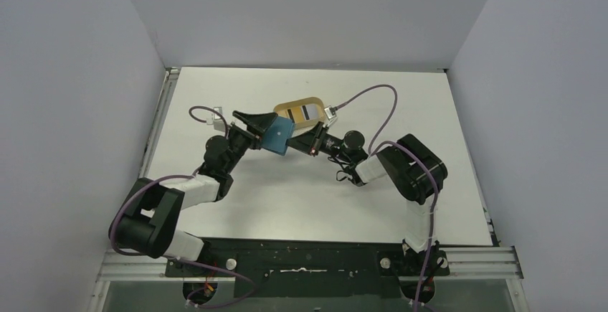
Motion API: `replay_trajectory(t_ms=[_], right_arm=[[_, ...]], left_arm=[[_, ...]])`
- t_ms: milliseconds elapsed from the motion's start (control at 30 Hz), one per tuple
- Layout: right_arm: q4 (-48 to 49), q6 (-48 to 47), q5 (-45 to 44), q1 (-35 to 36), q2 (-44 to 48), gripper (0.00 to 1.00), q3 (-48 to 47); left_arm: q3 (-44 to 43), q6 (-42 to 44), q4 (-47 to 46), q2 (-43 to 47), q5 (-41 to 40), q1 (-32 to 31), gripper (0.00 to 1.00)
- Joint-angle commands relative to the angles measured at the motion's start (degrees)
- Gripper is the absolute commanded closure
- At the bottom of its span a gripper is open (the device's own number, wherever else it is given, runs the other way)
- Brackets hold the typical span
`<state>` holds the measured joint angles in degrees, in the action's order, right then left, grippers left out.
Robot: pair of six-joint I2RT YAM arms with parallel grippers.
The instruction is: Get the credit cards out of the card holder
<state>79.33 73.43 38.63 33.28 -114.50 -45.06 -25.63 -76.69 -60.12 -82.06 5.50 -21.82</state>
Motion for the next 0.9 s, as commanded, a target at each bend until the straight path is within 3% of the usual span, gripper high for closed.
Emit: replay_trajectory(t_ms=[0, 200, 400, 567, 867], right_arm=[[-1.9, -4.7, 2.1, -0.9, 6.6, 1.0, 3.6], [-18.9, -10.9, 3.3, -1.7, 15.3, 1.0, 8.0], [-69.2, -33.5, -2.7, -1.8, 30.2, 1.0, 0.6], [-85.1, -38.3, -4.7, -4.0, 31.4, 1.0, -2.6], [-101.6, -44.1, -12.2, -4.0, 30.1, 1.0, -8.4]], left_arm=[[-2.5, 2.6, 1.4, -0.4, 7.7, 0.9, 0.03], [-1.7, 5.7, 9.5, -1.0, 10.1, 0.3, 0.03], [-1.7, 14.0, 26.4, 3.2, 6.6, -2.8, 0.03], [-2.6, 18.4, 34.1, 4.7, 3.5, -5.9, 0.03], [-1.4, 17.5, 30.6, 0.0, 3.1, -8.6, 0.03]])
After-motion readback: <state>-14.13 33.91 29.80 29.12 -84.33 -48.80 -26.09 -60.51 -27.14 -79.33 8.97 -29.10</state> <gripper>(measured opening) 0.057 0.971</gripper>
